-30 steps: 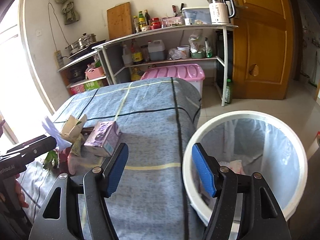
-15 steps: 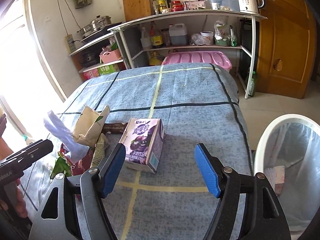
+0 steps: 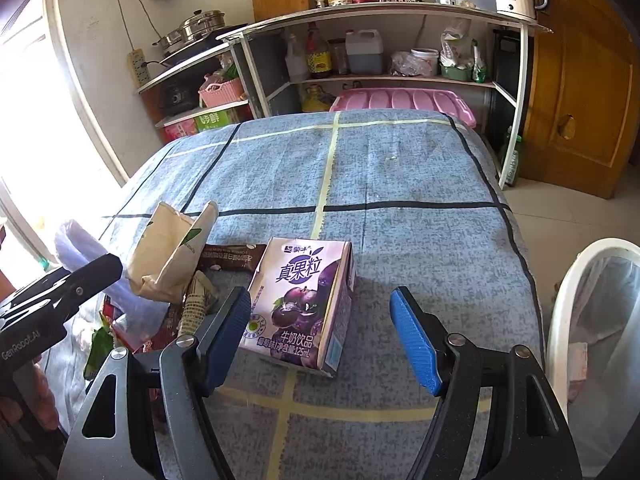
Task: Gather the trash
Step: 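Grasp the purple grape milk carton with the right gripper while the left gripper grasps another foam net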
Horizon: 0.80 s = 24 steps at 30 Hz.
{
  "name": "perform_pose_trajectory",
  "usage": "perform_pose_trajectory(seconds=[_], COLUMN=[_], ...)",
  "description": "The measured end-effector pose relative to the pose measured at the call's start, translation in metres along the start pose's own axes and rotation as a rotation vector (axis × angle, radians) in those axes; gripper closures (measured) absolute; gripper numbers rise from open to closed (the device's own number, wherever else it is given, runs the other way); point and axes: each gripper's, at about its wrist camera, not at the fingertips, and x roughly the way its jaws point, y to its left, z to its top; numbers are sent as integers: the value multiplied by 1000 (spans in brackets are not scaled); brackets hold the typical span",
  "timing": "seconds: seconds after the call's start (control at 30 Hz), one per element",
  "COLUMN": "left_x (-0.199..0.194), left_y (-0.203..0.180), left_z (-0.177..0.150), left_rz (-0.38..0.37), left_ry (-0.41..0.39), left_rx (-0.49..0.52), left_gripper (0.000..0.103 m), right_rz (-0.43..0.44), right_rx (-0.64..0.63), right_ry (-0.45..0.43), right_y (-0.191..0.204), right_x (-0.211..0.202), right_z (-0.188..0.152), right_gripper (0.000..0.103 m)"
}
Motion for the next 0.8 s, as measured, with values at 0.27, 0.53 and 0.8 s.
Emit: perform_pose_trajectory(seconds=[0.27,0.53,0.8], left_x=[2,-6,-9], left_y=[-2,-8,-8], left_z=[-1,-2,-3], left_rz=[-19,-23,-12], left_ry=[14,-15,-21], left_rx=[-2,5,2], left_gripper=[70,73,72], right_rz=[11,29,42], right_rx=[3,-11,-35], right_ry=[-20,-34,-6], right_y=[-1,2,10], right_x=[-2,-7,-4], right_z=[1,-1,-2], right_gripper=[54,72,29])
